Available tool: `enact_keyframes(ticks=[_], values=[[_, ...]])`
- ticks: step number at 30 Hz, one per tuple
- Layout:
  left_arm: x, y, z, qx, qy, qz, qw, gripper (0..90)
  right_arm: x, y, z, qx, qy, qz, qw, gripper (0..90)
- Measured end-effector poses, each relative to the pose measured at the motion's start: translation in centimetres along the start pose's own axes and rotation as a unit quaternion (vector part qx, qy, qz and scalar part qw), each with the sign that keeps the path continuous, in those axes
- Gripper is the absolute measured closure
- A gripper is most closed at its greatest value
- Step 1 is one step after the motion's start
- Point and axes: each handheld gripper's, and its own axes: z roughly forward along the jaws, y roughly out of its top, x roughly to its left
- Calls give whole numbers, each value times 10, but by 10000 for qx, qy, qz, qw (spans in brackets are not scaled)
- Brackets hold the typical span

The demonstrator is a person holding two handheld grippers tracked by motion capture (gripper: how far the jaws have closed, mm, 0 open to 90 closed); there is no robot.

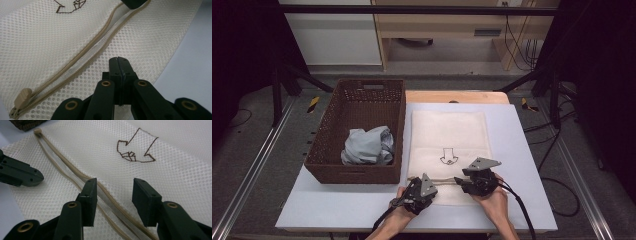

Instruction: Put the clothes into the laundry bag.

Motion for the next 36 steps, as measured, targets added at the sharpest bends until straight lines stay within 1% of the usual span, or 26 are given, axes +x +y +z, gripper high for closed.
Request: enact_keyframes(ticks=[1, 3, 6, 7, 8, 10, 12, 14, 17, 18, 19, 20, 21, 22, 25, 27, 28, 30, 32, 35, 36], values=[[0, 0, 0, 0, -5, 4, 10000, 892, 0, 0, 2, 53, 26, -1, 10000, 582], [0, 0, 0, 3, -11, -8, 10000, 892, 1, -1, 5, 108, 41, -118, 9999, 607], [0, 0, 1, 13, -25, -49, 10000, 891, 1, -1, 8, 170, 7, -173, 9997, 648], [0, 0, 1, 13, -20, -39, 10000, 891, 1, -2, 9, 182, 10, -153, 9997, 663], [0, 0, 1, 13, -21, -44, 10000, 891, 1, -2, 10, 194, 0, -154, 9997, 678], [0, 0, 1, 14, -41, -71, 10000, 891, 0, -2, 12, 217, -66, -276, 9994, 711], [1, 0, 1, 21, -43, -94, 9999, 891, 1, -2, 13, 231, -111, -333, 9991, 741], [1, 0, 1, 22, -48, -107, 9999, 891, 1, -2, 14, 228, -133, -341, 9991, 762], [2, 0, 1, 7, -94, -169, 9998, 887, 2, -2, 15, 232, -115, -291, 9992, 819], [3, 0, 0, 21, -115, -180, 9998, 883, 2, -2, 15, 245, -115, -329, 9991, 836], [3, 0, 0, 9, -159, -193, 9997, 858, 2, -1, 14, 295, -137, -357, 9988, 866], [4, 0, 1, 0, -189, -203, 9996, 858, 2, -1, 14, 295, -137, -357, 9988, 866], [4, 0, 1, -11, -186, -198, 9996, 855, 2, 1, 13, 276, -137, -283, 9991, 875], [4, 0, 1, -6, -181, -193, 9996, 855, 2, 1, 13, 276, -137, -283, 9991, 875], [4, 2, 0, -15, -131, -141, 9998, 829, 1, 3, 7, 170, -122, -264, 9994, 877], [5, 5, -2, -60, -33, -116, 9999, 814, 1, 5, 2, 31, -104, -224, 9997, 876], [6, 7, -3, -155, 8, -148, 9998, 805, 1, 5, 0, -41, -109, -196, 9997, 876], [9, 12, -5, -211, 74, -136, 9997, 770, 0, 6, -3, -144, -93, -167, 9997, 878], [13, 18, -9, -314, 186, -117, 9993, 711, 1, 6, -4, -163, -109, -147, 9997, 879], [18, 27, -13, -442, 367, -101, 9983, 614, 1, 7, -5, -205, -130, -194, 9995, 880], [21, 31, -13, -446, 406, -104, 9981, 576, 0, 7, -7, -308, -115, -172, 9993, 880]])
